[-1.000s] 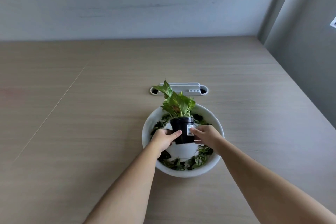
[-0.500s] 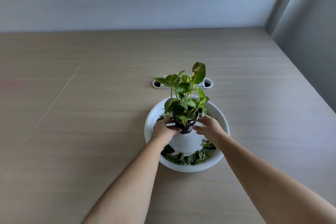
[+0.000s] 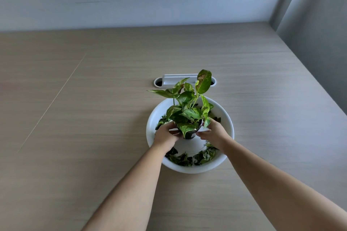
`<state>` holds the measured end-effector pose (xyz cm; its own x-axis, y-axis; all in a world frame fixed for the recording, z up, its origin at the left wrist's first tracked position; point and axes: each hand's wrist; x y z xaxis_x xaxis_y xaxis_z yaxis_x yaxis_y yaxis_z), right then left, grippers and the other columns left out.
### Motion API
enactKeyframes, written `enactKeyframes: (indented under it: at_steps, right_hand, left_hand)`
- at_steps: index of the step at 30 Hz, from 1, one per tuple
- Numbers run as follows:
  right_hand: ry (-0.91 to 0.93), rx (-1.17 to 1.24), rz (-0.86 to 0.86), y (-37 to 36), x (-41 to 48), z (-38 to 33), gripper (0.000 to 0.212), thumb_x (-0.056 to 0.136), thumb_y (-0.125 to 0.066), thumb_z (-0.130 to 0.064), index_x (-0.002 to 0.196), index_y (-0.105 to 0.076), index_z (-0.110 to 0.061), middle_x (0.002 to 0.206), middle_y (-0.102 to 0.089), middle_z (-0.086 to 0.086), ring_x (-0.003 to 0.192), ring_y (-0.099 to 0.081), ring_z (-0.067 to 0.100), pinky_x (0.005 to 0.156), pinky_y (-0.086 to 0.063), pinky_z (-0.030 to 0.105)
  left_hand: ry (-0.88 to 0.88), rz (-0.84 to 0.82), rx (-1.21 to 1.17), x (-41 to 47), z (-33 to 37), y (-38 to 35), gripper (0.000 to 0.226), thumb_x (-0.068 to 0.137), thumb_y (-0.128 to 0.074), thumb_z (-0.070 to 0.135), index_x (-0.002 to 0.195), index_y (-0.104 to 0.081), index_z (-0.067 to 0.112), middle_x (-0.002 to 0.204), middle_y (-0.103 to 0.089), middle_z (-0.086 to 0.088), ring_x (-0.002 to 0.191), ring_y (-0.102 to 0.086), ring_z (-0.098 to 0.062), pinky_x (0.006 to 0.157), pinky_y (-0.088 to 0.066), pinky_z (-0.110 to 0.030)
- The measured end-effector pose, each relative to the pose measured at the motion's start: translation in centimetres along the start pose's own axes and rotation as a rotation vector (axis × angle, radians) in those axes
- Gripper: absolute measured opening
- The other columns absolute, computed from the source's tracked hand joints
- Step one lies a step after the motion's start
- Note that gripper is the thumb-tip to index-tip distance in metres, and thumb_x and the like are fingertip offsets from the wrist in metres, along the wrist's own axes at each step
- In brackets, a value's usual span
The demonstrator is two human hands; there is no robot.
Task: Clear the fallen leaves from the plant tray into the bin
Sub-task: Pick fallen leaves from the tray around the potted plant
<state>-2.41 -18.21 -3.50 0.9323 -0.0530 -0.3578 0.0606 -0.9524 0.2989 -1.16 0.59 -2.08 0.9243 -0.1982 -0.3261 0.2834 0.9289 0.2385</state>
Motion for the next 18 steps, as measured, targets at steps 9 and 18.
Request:
enactKeyframes:
  at_steps: [9,18]
  right_hand:
    - [-0.002,-0.458,0.140,1.0,-0.9,-0.8,0.008,0.081,-0.065,-0.012,0.086,-0.064,-0.017,0.087,-0.065,-0.001,0.067,-0.055,0.009,0.055,-0.042,0.018]
    - [0.050,-0.978,-0.246,-1.2,-3.4,-1.2,0.034,0.065,-0.075,-0.043,0.091,-0.065,-0.024,0.097,-0.066,0.000,0.080,-0.059,0.019,0.064,-0.050,0.028]
  left_hand:
    - [-0.009,0.041,0.710,-0.4,0.5,0.2,0.012,0.075,-0.067,0.020,0.082,-0.064,0.010,0.094,-0.066,-0.005,0.086,-0.060,-0.020,0.069,-0.047,-0.028]
    - [-0.059,-0.267,1.090,-2.6,0.1,-0.4,0.036,0.065,-0.078,0.040,0.093,-0.059,0.026,0.110,-0.059,-0.001,0.097,-0.058,-0.024,0.069,-0.041,-0.028]
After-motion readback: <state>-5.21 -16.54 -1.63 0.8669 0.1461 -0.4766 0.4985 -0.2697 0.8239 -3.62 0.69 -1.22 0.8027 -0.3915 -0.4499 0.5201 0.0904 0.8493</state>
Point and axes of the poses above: each hand's wrist, its own x-axis towards the middle knuckle, its own y-axis out of the back of the hand, z = x × y
